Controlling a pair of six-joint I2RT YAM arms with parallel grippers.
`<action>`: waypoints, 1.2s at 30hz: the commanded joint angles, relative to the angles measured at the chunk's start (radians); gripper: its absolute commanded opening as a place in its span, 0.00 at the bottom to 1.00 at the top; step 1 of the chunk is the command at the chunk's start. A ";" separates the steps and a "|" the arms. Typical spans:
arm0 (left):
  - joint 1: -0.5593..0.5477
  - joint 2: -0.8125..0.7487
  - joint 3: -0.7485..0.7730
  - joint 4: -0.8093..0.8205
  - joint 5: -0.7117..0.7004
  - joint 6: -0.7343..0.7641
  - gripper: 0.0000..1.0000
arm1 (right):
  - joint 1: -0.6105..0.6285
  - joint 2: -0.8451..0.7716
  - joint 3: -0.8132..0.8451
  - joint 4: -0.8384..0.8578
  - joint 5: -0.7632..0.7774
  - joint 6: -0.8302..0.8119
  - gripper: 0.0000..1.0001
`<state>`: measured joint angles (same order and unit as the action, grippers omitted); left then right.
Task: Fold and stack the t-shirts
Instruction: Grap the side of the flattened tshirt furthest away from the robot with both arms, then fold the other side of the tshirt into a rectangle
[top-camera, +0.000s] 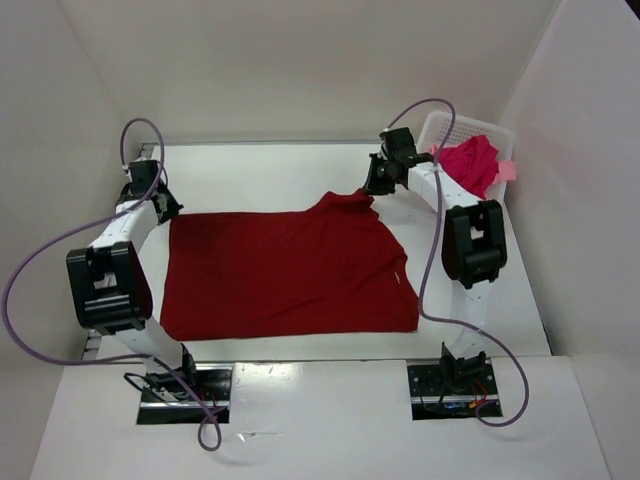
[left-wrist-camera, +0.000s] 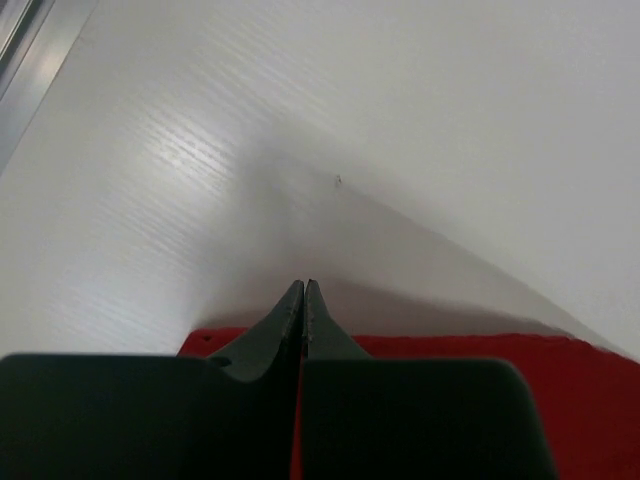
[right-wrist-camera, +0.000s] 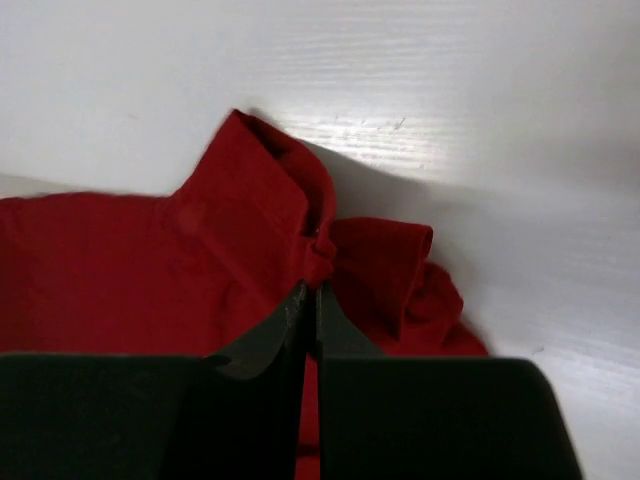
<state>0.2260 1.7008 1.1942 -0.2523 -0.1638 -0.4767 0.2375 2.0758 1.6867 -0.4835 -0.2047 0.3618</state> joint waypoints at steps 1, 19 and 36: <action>0.015 -0.088 -0.060 0.013 0.032 -0.005 0.00 | -0.006 -0.158 -0.099 0.059 -0.010 0.015 0.08; 0.042 -0.268 -0.203 -0.142 0.041 0.035 0.00 | -0.096 -0.825 -0.742 -0.038 -0.018 0.246 0.08; 0.042 -0.268 -0.254 -0.215 -0.062 0.055 0.00 | -0.141 -1.148 -1.006 -0.204 -0.105 0.500 0.10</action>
<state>0.2607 1.4387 0.9504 -0.4416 -0.1825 -0.4454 0.0914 0.9623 0.6865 -0.6296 -0.3218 0.8154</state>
